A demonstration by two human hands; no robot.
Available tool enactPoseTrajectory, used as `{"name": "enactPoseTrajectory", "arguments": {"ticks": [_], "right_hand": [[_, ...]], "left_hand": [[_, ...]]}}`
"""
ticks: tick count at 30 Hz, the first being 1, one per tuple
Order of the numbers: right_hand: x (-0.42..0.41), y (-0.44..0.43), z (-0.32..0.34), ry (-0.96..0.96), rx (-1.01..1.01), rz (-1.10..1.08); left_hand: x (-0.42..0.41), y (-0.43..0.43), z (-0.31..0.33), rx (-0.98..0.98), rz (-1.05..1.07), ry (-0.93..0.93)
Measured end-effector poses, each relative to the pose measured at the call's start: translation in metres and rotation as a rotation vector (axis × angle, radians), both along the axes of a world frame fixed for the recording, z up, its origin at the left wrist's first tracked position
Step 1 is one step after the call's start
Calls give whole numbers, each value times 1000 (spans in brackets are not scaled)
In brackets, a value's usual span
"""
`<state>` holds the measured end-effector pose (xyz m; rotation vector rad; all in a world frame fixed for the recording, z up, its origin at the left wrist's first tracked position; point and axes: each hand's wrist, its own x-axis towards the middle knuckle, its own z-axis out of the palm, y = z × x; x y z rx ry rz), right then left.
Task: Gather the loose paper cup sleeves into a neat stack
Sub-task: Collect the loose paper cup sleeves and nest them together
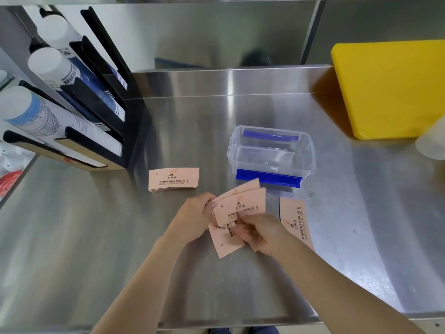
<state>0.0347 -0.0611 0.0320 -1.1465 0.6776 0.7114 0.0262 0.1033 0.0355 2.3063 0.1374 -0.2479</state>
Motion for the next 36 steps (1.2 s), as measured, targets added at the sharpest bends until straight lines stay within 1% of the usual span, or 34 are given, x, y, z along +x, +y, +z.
{"name": "enactPoseTrajectory", "arguments": {"ticks": [1, 2, 3, 4, 6, 8, 10, 12, 14, 17, 20, 22, 24, 25, 26, 29, 32, 34, 36], "right_hand": [[2, -3, -1, -91, -206, 90], [5, -8, -1, -216, -454, 167], [8, -12, -1, -362, -664, 179], [10, -17, 1, -478, -772, 154], [14, -25, 7, -660, -784, 144], [19, -30, 8, -785, -848, 329], [19, -33, 8, -833, -902, 482], [18, -36, 5, -888, -940, 531], [15, -38, 4, -935, -925, 574], [13, -37, 3, -936, -843, 560], [16, -33, 3, -938, -892, 504], [18, -28, 3, -944, -887, 402], [18, -25, 3, -901, -915, 307], [17, -23, 3, -862, -959, 322], [16, -21, 3, -816, -1014, 391], [6, -5, 2, -725, -1119, 718], [-5, 18, -2, -784, -1141, 997], [-7, 29, -2, -798, -1142, 1095], [-4, 34, 0, -773, -1153, 1149]], "left_hand": [[0, -1, 3, 75, -20, -20], [1, 0, 6, 144, -35, -51], [2, 0, 8, 197, -47, -88], [3, 1, 9, 231, -66, -123], [3, 3, 9, 269, -136, -179], [3, 4, 7, 298, -206, -236], [2, 6, 4, 258, -204, -273], [0, 6, 1, 204, -193, -259], [-2, 5, -2, 213, -229, -222], [-5, 4, -4, 191, -198, -233], [-6, 7, -1, 89, -36, -245], [-5, 12, 1, 34, 52, -244], [-4, 20, 2, 31, 112, -273], [-4, 25, 2, 40, 143, -287], [-4, 29, 2, 48, 174, -301], [-5, 36, 1, 59, 241, -307], [-8, 36, 1, 77, 247, -299], [-10, 35, 2, 81, 248, -300], [-12, 35, 1, 84, 258, -303]]}}
